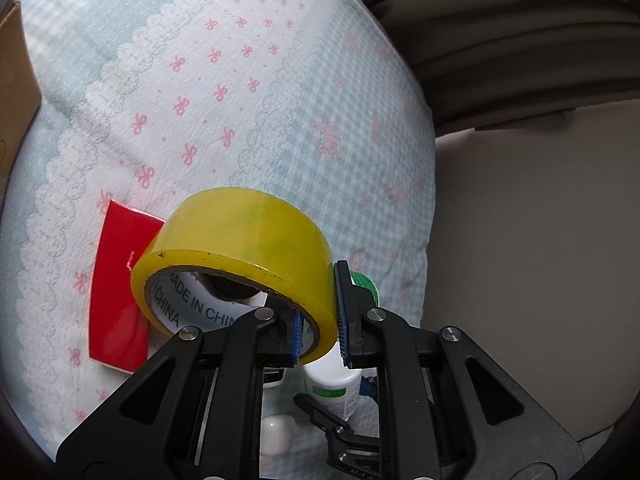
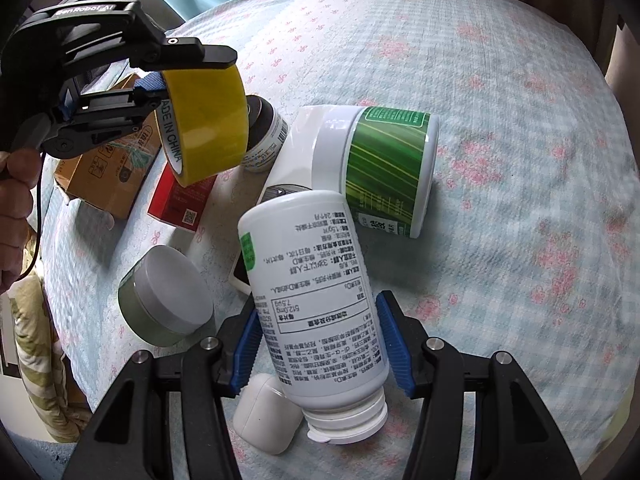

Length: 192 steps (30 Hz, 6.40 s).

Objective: Organize rigid objects
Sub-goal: 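Carry the tape roll with the left tool while the right tool carries the pill bottle to the box, then open the left tool over the box while the right tool releases the pill bottle inside, then lift both tools out of the box and move back to the items, then grasp the red box with the left tool while the right tool grasps the green-labelled jar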

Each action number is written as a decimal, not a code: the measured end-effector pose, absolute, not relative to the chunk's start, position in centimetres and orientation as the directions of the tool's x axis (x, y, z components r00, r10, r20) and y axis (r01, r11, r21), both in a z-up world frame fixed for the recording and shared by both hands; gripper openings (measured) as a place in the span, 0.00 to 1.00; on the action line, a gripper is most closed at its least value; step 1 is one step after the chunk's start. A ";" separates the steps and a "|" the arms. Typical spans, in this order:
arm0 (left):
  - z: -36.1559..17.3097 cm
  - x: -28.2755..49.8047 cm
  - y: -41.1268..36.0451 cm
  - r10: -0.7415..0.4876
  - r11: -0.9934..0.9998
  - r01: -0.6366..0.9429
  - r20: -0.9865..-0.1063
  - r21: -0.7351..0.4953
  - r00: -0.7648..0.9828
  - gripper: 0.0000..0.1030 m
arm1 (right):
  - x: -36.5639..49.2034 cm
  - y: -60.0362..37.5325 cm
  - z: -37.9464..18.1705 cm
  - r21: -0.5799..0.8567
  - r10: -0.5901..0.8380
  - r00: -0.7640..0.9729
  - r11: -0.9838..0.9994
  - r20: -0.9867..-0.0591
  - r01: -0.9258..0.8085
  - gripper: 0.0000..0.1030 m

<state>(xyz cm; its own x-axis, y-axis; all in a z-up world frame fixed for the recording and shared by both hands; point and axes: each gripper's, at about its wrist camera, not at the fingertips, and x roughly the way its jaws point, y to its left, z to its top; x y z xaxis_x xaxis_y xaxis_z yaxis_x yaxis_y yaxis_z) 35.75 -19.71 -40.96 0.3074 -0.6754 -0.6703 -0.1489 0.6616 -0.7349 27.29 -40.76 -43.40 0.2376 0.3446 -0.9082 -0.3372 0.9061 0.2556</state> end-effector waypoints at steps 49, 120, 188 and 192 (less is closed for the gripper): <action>-22.1 27.5 18.9 -0.597 0.795 0.143 -0.718 -0.589 0.358 0.12 | 27.3 -5.8 -21.1 0.217 0.307 0.435 0.945 -0.847 -0.245 0.50; -21.2 26.4 20.7 -0.168 0.964 0.262 -0.853 -0.038 0.493 1.00 | 28.0 0.2 -24.2 0.028 0.156 0.403 0.952 -0.902 -0.306 1.00; -47.1 35.7 -17.2 -0.084 0.996 -0.019 -0.995 -0.085 0.052 0.79 | 34.6 -38.6 -43.2 0.005 -0.018 0.160 0.990 -0.987 0.144 0.85; -48.2 36.3 -17.7 -0.091 0.996 -0.018 -0.995 -0.092 0.033 0.71 | 35.0 -38.6 -43.5 -0.010 -0.032 0.155 0.990 -0.987 0.144 0.82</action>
<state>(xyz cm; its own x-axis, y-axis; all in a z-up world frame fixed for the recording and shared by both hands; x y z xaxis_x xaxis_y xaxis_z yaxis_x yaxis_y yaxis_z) 36.26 -17.71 -48.17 0.0333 -0.0912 -0.9953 -0.0184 0.9956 -0.0918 34.96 -38.60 -43.46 0.1548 -0.0322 -0.9874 0.1439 0.9895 -0.0097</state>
